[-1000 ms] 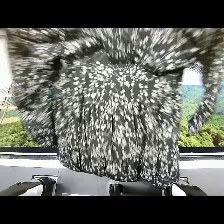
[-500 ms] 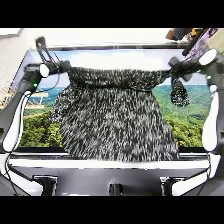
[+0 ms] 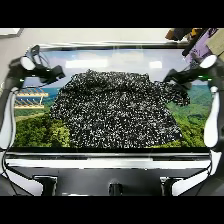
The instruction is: Fold the clothes and pants, and hang the long-sleeved shirts on hangers.
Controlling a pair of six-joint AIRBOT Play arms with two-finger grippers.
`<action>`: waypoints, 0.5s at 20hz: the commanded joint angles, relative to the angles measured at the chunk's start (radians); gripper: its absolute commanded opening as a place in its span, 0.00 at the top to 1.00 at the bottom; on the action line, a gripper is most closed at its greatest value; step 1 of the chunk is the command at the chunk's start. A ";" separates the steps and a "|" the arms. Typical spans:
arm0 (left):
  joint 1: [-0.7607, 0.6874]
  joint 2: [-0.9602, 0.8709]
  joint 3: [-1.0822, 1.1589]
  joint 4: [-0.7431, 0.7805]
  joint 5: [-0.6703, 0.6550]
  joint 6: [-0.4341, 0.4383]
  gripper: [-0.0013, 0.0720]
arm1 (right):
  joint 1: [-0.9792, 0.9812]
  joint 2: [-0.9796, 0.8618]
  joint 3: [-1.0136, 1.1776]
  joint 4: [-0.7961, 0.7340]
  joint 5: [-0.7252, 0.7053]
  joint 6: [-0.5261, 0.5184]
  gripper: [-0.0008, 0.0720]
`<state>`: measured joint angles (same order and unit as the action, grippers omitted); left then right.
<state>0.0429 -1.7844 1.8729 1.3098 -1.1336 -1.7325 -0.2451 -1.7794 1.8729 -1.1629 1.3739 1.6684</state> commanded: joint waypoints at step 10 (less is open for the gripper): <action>0.248 0.285 -0.603 -0.184 -0.156 0.280 0.28 | -0.250 0.216 -0.631 0.003 0.006 -0.235 0.03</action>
<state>0.2726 -1.5169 1.3636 1.1564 -1.2808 -1.4963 -0.4801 -1.5681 1.3407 -1.1431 1.4342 1.4857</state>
